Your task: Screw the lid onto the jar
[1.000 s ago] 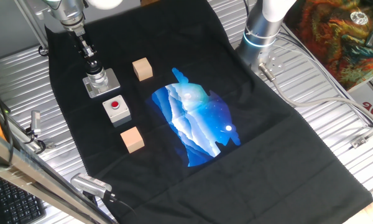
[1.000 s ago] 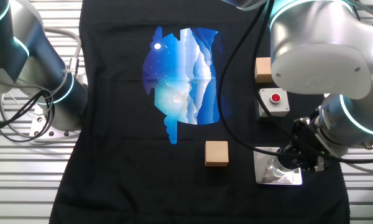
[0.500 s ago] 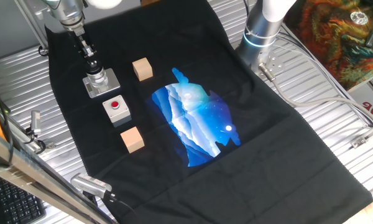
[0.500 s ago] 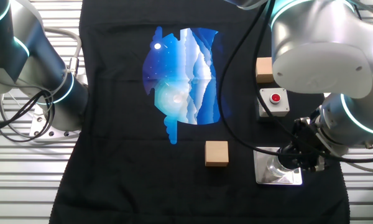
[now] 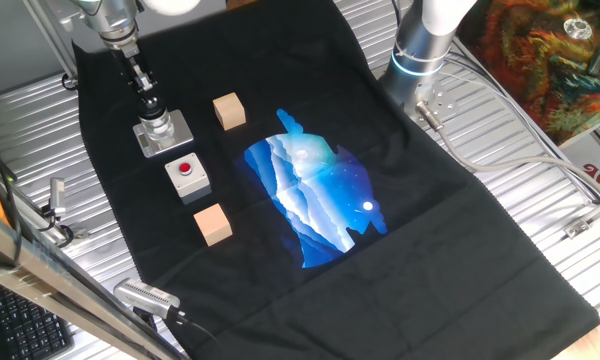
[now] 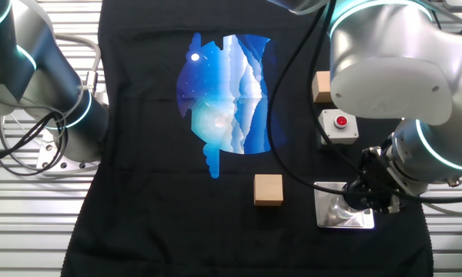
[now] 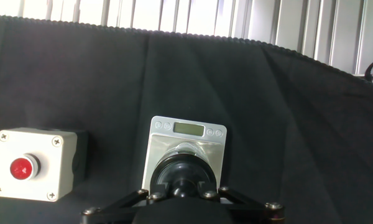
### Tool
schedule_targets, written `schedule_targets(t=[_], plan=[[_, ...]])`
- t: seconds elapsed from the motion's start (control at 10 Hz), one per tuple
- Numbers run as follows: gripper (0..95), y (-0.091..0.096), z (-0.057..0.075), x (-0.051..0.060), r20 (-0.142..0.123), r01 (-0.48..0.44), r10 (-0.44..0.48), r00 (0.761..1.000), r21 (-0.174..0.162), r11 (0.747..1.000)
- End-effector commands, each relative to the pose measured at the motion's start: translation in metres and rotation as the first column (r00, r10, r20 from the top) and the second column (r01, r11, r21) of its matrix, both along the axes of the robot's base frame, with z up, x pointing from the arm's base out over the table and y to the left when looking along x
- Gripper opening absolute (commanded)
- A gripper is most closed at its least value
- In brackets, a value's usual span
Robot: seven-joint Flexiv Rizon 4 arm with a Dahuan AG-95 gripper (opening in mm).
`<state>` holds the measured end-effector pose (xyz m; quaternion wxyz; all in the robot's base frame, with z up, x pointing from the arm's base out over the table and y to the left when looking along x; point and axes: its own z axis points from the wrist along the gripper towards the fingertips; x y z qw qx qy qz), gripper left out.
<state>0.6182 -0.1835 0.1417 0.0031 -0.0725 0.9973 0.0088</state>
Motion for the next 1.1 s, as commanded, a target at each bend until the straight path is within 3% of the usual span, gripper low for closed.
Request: schedule_targets(t=[0.1, 0.9, 1.1], plan=[[0.0, -0.0005, -0.0006, 0.0002, -0.002, 0.0, 0.0, 1.0, 0.0, 1.0], [0.0, -0.0005, -0.0019, 0.0006, -0.005, 0.008, -0.008, 1.0, 0.003, 1.0], [76.0, -0.0005, -0.0019, 0.0006, 0.003, -0.028, 0.028, 1.0, 0.002, 1.0]])
